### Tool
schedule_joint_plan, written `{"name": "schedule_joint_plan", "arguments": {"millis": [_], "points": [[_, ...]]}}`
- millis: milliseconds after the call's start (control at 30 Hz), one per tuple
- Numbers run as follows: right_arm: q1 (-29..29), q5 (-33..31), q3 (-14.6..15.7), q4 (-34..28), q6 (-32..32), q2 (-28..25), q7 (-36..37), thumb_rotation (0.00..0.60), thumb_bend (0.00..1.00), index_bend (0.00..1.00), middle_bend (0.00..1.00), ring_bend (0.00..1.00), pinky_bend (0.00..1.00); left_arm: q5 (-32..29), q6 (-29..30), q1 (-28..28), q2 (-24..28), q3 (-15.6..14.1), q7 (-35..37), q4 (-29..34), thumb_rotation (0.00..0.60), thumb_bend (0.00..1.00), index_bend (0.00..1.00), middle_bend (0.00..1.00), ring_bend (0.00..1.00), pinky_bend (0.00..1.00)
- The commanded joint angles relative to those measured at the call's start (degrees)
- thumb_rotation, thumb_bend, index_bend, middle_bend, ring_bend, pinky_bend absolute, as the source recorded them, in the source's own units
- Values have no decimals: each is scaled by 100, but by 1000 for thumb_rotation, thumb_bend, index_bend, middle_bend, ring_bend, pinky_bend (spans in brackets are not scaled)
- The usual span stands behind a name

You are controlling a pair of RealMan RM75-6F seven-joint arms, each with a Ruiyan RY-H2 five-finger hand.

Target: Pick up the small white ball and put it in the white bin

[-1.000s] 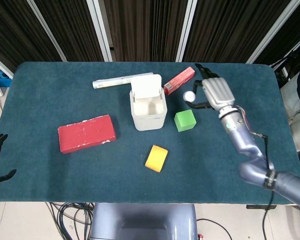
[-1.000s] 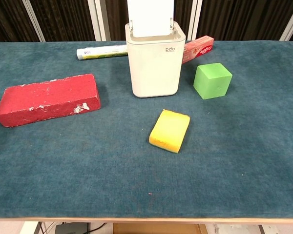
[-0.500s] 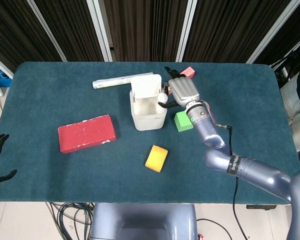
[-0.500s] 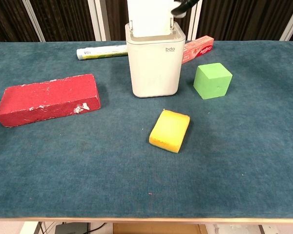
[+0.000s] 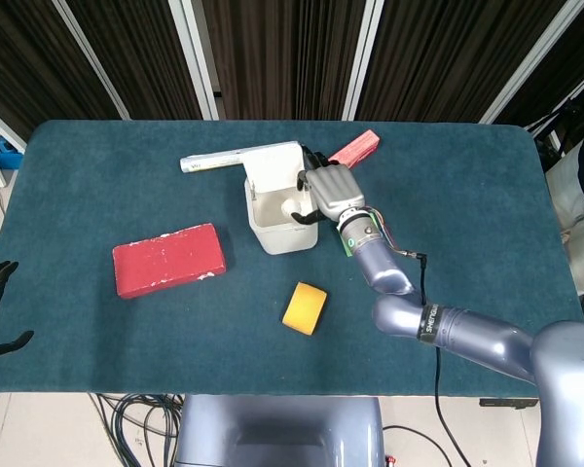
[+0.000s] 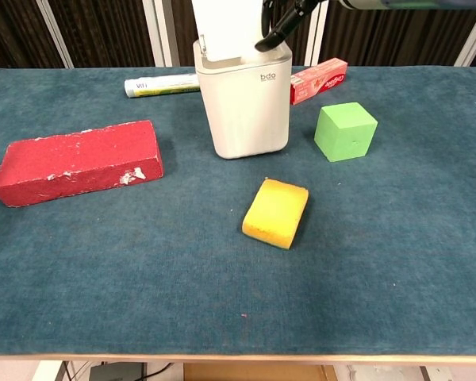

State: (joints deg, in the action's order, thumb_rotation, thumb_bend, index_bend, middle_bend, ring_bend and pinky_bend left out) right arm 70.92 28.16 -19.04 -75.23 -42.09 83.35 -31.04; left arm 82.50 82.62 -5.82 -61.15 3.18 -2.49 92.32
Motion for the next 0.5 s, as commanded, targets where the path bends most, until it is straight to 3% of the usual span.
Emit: {"name": "schedule_joint_plan", "arguments": {"millis": [33, 500], "points": [[88, -212, 57, -24, -52, -14, -100, 600, 97, 262, 13, 73, 245, 4, -1, 1, 4, -4, 5, 3, 600, 169, 126, 161, 23, 0], [-112, -363, 21, -401, -279, -520, 224, 600, 92, 272, 23, 77, 245, -7, -19, 1, 31, -17, -12, 22, 600, 169, 126, 160, 23, 0]]}}
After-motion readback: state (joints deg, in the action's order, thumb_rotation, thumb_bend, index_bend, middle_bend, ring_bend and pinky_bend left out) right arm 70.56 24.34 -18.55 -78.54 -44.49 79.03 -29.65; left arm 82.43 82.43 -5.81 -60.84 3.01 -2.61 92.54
